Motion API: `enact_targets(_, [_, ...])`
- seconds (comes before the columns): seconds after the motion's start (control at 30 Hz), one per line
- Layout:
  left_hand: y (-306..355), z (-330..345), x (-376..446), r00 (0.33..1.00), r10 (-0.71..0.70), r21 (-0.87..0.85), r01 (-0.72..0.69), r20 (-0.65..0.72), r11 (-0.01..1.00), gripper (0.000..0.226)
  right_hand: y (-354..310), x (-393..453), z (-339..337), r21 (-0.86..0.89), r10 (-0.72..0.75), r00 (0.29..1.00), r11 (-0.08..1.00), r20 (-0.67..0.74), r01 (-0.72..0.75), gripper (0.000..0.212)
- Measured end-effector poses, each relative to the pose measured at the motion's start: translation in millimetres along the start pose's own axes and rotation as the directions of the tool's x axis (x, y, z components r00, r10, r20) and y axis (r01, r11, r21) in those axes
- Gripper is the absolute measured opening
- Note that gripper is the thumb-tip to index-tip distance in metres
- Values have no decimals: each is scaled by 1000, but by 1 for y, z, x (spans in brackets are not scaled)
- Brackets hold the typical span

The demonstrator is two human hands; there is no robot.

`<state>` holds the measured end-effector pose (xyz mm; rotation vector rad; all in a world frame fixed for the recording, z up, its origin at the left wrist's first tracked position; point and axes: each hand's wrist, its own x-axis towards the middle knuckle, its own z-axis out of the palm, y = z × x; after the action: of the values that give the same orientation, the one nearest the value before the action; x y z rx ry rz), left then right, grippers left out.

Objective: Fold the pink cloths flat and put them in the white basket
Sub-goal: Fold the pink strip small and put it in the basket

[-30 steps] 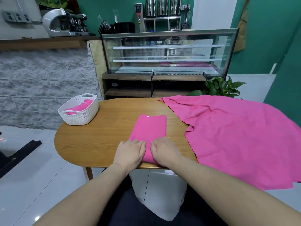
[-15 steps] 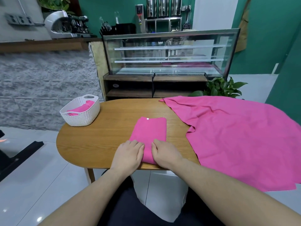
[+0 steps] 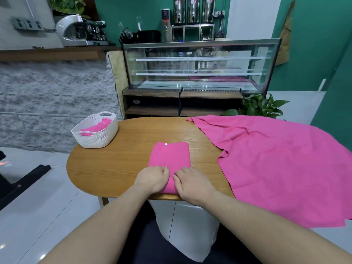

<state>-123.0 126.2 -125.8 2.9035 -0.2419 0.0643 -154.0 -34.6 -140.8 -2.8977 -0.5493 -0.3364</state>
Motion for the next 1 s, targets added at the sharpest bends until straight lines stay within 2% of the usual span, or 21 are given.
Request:
enact_targets(0.07, [0, 1, -1, 998, 63, 38, -63, -25, 997, 56, -2, 0, -5, 43, 5, 1000, 999, -22, -4, 52])
enact_targets(0.17, [-10, 9, -12, 942, 255, 223, -206, -220, 953, 51, -2, 7, -8, 129, 17, 1000, 992, -7, -16, 49])
enact_targets(0.27, [-20, 23, -22, 894, 346, 266, -273, -285, 925, 37, -2, 15, -9, 200, 101, 986, 971, 136, -127, 44])
enact_targets(0.37, [-19, 25, -22, 892, 320, 237, -252, -320, 938, 37, 0, 17, -8, 212, 119, 979, 965, 163, -153, 45])
enact_targets(0.47, [-13, 19, -16, 894, 308, 237, -238, -327, 942, 39, 2, 11, -6, 176, 72, 996, 981, 53, -80, 42])
enact_targets(0.6, [-2, 11, -11, 969, 154, 97, -137, -193, 986, 44, 7, 2, 3, 200, 28, 988, 980, -150, 2, 30])
enact_targets(0.67, [3, 3, -9, 989, 92, 89, -82, -118, 993, 47, 7, 0, 6, 193, 26, 983, 981, -180, 10, 28])
enact_targets(0.73, [4, 0, -10, 990, 95, 102, -85, -102, 991, 48, 6, 1, 3, 186, 17, 985, 982, -172, 16, 26])
enact_targets(0.83, [-1, 7, -16, 964, 167, 127, -143, -208, 982, 45, 6, 4, -2, 226, 19, 991, 974, -134, 12, 22])
enact_targets(0.93, [-13, 20, -23, 918, 224, 165, -178, -326, 970, 45, 6, 8, -5, 295, 84, 996, 953, -30, -71, 22])
enact_targets(1.0, [-22, 27, -26, 885, 283, 201, -222, -368, 954, 41, 5, 12, -9, 319, 148, 985, 933, 88, -169, 22])
